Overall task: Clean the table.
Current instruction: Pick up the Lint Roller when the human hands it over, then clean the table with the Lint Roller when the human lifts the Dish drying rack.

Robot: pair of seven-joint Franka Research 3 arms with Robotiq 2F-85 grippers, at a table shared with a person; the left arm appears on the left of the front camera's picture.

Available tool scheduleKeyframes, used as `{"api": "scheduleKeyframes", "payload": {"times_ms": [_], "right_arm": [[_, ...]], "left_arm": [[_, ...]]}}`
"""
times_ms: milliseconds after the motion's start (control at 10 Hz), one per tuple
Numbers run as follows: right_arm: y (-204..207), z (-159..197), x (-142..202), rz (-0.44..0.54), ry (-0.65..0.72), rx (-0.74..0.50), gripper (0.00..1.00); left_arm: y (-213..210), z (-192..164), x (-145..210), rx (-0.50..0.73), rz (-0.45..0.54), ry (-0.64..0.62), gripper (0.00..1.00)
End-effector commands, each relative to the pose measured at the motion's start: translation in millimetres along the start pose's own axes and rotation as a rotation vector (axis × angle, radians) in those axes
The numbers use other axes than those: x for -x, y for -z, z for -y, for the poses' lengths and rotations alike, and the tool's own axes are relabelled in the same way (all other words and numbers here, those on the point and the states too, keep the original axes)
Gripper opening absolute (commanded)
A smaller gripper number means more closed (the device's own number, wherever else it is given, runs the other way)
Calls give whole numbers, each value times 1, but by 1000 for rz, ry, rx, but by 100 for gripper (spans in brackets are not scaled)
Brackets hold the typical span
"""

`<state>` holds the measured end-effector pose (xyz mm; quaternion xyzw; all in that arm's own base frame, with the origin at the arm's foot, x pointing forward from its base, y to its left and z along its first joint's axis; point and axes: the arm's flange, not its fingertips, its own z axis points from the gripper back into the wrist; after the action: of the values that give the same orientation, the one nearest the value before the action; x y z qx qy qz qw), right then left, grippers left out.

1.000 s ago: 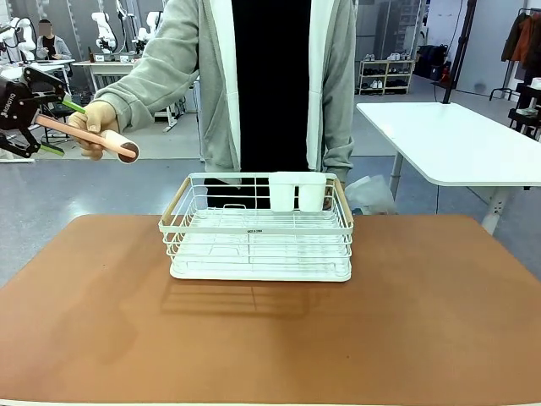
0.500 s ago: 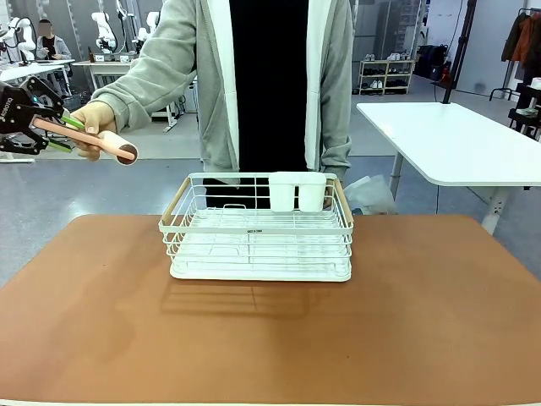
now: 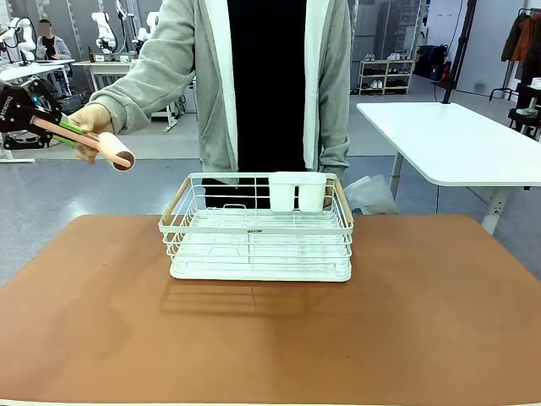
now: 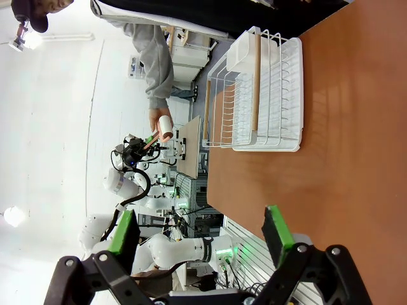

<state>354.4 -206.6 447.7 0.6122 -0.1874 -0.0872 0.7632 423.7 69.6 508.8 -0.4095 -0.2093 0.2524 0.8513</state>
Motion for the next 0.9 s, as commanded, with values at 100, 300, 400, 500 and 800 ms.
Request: {"api": "scheduleKeyframes", "payload": {"times_ms": [100,300,400,500,800], "right_arm": [[1,-4,2,5,10,-15,100],[1,-4,2,5,10,-15,100],[1,-4,2,5,10,-15,100],[1,-4,2,5,10,-15,100],[1,-4,2,5,10,-15,100]], "left_arm": [[0,0,0,0,0,0,0],[0,0,0,0,0,0,0],[0,0,0,0,0,0,0],[0,0,0,0,0,0,0],[0,0,0,0,0,0,0]]}}
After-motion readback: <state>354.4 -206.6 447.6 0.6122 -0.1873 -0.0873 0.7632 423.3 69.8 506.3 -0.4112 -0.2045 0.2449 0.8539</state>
